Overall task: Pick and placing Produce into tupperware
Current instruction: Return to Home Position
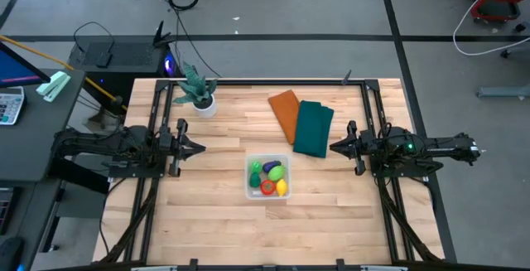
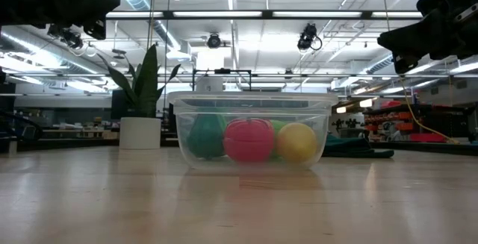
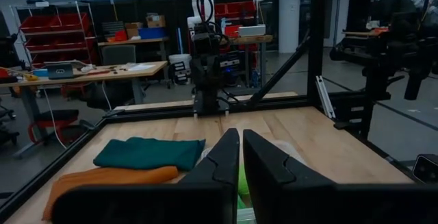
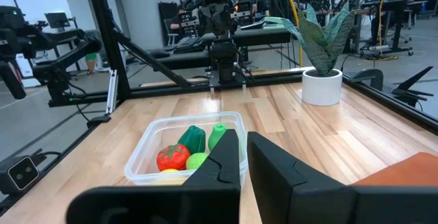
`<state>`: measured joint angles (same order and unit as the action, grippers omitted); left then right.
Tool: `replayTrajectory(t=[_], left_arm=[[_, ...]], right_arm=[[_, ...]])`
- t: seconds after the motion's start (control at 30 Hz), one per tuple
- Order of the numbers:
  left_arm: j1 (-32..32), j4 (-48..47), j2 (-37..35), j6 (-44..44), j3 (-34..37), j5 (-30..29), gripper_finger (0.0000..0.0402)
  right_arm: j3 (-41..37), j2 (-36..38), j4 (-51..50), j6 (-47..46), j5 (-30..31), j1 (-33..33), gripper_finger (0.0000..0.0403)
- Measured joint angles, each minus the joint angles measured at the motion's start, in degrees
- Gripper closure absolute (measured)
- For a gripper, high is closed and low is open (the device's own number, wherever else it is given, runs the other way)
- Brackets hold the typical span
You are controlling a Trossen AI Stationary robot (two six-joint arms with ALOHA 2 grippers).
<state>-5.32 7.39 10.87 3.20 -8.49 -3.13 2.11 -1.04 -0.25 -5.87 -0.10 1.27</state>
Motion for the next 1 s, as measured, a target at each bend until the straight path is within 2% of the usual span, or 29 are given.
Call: replayTrajectory(t=[0.37, 0.73, 1.0], left_arm=[[0.00, 0.01, 0.00, -0.02, 0.00, -0.01, 0.0361], [0.00, 0.01, 0.00, -0.02, 0.00, -0.01, 0.0373], [0.00, -0.01, 0.00, -0.02, 0.00, 0.00, 0.0363]], right_arm=[[0.00, 0.00, 0.00, 0.00, 0.00, 0.00, 0.0403], [0.00, 0.00, 0.00, 0.00, 0.00, 0.01, 0.0403], [0.00, 0.00, 0.00, 0.00, 0.00, 0.01, 0.0403]])
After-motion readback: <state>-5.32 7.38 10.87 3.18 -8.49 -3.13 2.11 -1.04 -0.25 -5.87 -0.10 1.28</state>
